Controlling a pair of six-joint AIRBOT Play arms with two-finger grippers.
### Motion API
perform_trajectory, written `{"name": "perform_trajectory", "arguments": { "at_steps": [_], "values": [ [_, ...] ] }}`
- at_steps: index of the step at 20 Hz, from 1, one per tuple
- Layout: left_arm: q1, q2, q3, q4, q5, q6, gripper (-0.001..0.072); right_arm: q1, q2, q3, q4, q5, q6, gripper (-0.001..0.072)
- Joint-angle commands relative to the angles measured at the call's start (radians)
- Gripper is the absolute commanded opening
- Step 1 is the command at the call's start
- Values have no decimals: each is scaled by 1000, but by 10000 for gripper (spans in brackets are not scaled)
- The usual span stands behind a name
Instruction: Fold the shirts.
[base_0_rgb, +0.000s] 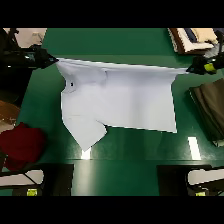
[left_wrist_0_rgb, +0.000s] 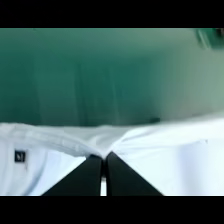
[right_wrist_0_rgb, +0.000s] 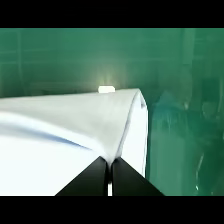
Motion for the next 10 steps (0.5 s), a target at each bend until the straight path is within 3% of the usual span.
{"name": "perform_trajectory", "arguments": {
  "at_steps": [1, 5, 10],
  "values": [
    [-32, -77, 10, -22, 166, 96, 23, 19, -103, 88, 20, -84, 15, 14],
    [-42, -84, 10, 14, 168, 148, 23, 20, -111, 105, 14, -36, 15, 13],
    [-42, -84, -14, 256, -34, 140, 22, 45, -22, -122, -48, -18, 15, 13]
  ]
}}
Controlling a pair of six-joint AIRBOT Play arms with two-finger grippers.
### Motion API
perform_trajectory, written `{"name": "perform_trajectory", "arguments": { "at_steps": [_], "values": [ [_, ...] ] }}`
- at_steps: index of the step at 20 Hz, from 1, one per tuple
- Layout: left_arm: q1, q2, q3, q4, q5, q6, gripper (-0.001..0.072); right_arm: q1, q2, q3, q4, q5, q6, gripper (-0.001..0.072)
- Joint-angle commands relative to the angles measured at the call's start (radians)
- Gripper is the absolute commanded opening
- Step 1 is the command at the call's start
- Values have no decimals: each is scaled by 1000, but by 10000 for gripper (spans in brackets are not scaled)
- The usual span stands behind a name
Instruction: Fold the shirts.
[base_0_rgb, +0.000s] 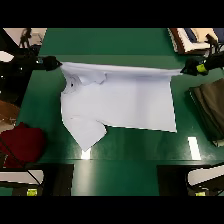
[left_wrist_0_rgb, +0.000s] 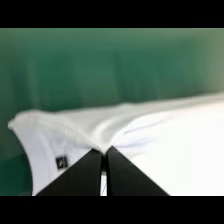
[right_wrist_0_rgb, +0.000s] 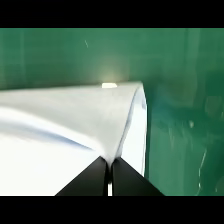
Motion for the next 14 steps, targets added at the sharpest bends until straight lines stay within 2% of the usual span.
{"name": "perform_trajectory", "arguments": {
  "at_steps": [1, 5, 9, 10, 11, 12, 13, 14],
  "values": [
    [-2, -3, -33, 156, -94, 7, 22, 25, 64, -168, -47, -29, 2, 13],
    [-2, -3, -134, 169, -64, 7, 23, 53, 109, -338, -50, -111, 2, 14],
    [-2, -3, -177, 199, -74, 5, 24, 66, 109, -410, -42, -133, 2, 15],
    [-2, -3, -177, 201, -86, 0, 25, 67, 109, -414, -42, -132, 2, 16],
    [-2, -3, -177, 211, -99, -41, 29, 66, 111, -413, -42, -127, 2, 19],
    [-2, -2, -177, 222, -114, -77, 268, 66, 114, -413, -42, -114, 2, 88],
    [-1, -2, -176, 228, -130, -108, 529, 66, 121, -413, -42, -101, 2, 321],
    [-1, 0, -169, 251, -164, -146, 541, 63, 132, -413, -42, -87, 2, 414]
  ]
}}
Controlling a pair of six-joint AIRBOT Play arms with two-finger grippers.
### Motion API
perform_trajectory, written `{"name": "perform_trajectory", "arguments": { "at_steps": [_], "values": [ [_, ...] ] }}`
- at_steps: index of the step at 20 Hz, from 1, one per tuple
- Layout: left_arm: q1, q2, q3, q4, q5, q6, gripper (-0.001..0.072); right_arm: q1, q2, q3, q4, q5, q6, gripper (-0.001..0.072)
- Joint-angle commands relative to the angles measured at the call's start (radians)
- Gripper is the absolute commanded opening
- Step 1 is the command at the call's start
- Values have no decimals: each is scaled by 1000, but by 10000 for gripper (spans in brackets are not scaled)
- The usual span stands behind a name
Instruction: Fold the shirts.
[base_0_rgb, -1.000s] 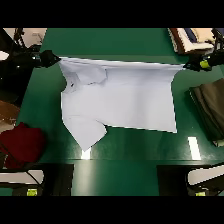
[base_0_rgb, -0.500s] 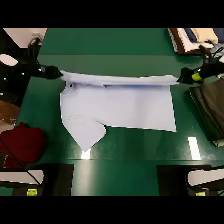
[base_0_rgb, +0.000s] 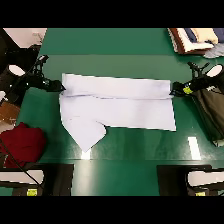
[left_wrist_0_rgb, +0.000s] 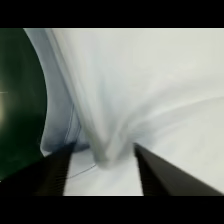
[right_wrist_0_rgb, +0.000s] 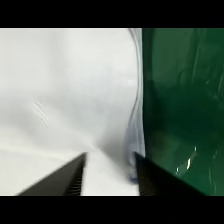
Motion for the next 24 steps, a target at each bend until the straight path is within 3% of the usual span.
{"name": "perform_trajectory", "arguments": {
  "at_steps": [1, 4, 9, 14, 24],
  "values": [
    [-2, 7, 12, 81, -97, -128, 542, -9, 34, -13, 2, 51, 0, 414],
    [-1, 86, 13, 219, -187, -228, 543, -54, 121, -34, -5, 135, -9, 414],
    [-1, 325, -279, 181, -284, -301, 543, -124, 309, -213, 58, 205, -48, 413],
    [-1, 555, -650, 39, -235, -332, 543, -142, 395, -331, 148, 182, -92, 411],
    [-1, 565, -819, -154, -40, -278, 543, -84, 396, -286, 160, 189, -93, 409]
  ]
}}
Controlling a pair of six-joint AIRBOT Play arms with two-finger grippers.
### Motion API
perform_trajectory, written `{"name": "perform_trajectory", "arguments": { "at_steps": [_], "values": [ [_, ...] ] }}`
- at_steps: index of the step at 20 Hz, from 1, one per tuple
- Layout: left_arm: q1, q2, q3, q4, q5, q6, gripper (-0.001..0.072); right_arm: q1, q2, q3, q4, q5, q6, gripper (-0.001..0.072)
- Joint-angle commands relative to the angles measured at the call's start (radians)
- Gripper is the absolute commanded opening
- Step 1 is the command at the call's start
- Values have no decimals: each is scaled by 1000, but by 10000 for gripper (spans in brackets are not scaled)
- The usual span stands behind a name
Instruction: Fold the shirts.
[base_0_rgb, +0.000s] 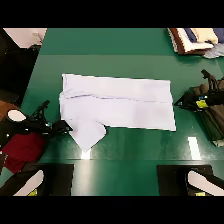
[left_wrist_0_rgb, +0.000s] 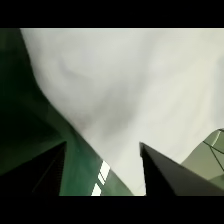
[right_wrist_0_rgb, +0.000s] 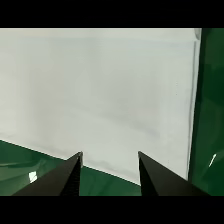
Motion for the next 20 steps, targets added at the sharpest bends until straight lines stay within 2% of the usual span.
{"name": "perform_trajectory", "arguments": {
  "at_steps": [1, 6, 7, 8, 10, 15, 20],
  "values": [
    [0, 5, -55, -77, 93, 20, 543, 28, 2, 19, 4, -2, -1, 409],
    [0, 5, -63, -105, 126, 19, 523, 31, 2, 18, 4, 2, -1, 409],
    [0, 5, -63, -105, 131, 20, 330, 29, 2, 18, 3, 11, -1, 409],
    [0, 5, -63, -108, 131, 21, 172, 23, 2, 18, 3, 23, -1, 409],
    [0, 6, -63, -121, 129, 35, 30, 9, 2, 17, -4, 62, -1, 409],
    [1, 27, 10, -125, 47, 108, 22, -157, 71, -188, -9, 76, -21, 409],
    [0, 35, 63, -125, 13, 133, 22, -403, 84, -420, -2, 35, -79, 409]
  ]
}}
